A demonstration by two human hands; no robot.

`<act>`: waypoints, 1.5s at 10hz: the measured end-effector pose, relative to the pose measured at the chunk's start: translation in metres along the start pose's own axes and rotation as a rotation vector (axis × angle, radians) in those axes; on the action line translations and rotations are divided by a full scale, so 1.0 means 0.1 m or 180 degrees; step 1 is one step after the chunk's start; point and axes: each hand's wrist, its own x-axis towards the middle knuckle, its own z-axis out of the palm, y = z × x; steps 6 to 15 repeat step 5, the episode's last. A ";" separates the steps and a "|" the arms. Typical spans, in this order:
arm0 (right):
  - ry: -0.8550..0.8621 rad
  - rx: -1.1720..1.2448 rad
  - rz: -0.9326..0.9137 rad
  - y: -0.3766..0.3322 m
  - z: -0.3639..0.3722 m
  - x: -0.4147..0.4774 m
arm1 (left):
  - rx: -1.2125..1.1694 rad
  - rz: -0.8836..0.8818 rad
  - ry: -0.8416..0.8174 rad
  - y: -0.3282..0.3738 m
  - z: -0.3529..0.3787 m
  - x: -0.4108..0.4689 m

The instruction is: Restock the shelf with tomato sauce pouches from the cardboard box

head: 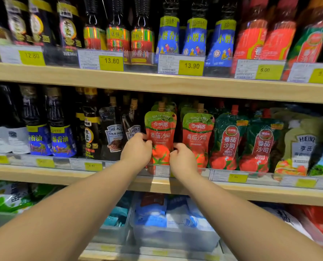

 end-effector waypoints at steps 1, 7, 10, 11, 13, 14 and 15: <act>0.0020 -0.0143 -0.0194 0.01 -0.03 -0.04 | 0.0354 0.0061 -0.0176 -0.03 -0.01 -0.02; 0.0010 -0.0132 -0.0270 0.00 -0.13 -0.18 | 0.0726 0.0016 -0.0435 0.05 0.01 -0.17; 0.0010 -0.0132 -0.0270 0.00 -0.13 -0.18 | 0.0726 0.0016 -0.0435 0.05 0.01 -0.17; 0.0010 -0.0132 -0.0270 0.00 -0.13 -0.18 | 0.0726 0.0016 -0.0435 0.05 0.01 -0.17; 0.0010 -0.0132 -0.0270 0.00 -0.13 -0.18 | 0.0726 0.0016 -0.0435 0.05 0.01 -0.17; 0.0010 -0.0132 -0.0270 0.00 -0.13 -0.18 | 0.0726 0.0016 -0.0435 0.05 0.01 -0.17; 0.0010 -0.0132 -0.0270 0.00 -0.13 -0.18 | 0.0726 0.0016 -0.0435 0.05 0.01 -0.17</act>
